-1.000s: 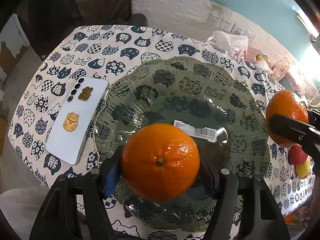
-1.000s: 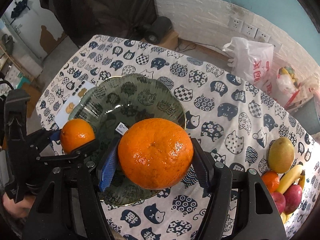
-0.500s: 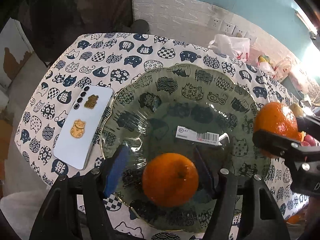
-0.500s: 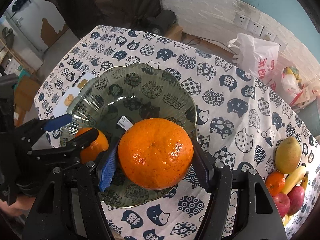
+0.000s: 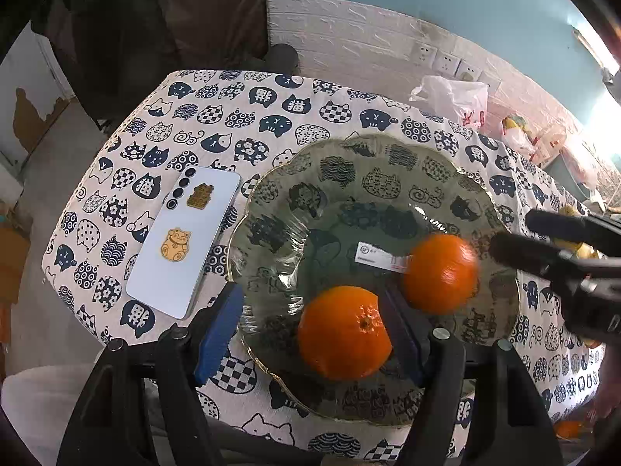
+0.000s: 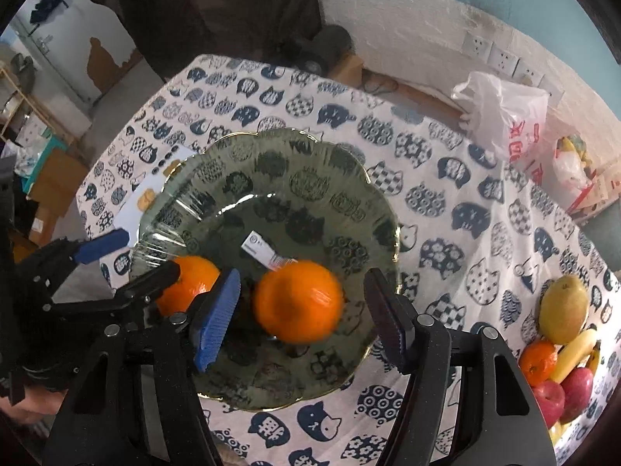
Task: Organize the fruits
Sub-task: 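Carry both oranges to the green glass plate and release them there, then move both open grippers back toward the fruit pile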
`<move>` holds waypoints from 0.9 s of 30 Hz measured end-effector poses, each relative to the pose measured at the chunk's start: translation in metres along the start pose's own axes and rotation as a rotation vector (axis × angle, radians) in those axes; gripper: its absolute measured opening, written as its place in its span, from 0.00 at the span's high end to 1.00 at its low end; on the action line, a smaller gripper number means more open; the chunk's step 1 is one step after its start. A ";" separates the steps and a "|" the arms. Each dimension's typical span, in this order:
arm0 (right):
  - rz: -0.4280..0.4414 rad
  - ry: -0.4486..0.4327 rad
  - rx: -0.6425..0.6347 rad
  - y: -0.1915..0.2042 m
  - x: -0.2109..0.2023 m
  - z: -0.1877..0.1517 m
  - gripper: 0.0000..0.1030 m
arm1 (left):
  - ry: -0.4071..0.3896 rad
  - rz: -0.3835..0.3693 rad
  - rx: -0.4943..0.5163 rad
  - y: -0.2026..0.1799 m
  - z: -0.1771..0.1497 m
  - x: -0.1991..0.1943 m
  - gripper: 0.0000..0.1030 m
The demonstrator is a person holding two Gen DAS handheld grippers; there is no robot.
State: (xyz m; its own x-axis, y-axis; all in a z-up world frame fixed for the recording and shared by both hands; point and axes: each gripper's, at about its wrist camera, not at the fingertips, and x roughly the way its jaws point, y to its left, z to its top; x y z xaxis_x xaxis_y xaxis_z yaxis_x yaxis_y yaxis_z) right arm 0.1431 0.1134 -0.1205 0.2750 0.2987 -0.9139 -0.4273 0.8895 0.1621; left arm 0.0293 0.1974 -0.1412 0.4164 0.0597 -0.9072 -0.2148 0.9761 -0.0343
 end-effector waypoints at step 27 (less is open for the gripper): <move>-0.164 -0.138 0.114 -0.063 -0.100 -0.050 0.19 | -0.210 -0.083 0.202 -0.085 0.010 -0.090 0.29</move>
State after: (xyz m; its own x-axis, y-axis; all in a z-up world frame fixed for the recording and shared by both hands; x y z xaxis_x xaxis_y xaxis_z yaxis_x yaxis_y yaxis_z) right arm 0.0992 0.0105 -0.0582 0.4510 0.1850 -0.8731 -0.2693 0.9609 0.0644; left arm 0.0192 0.1109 -0.0526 0.6032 -0.0007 -0.7976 -0.0013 1.0000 -0.0018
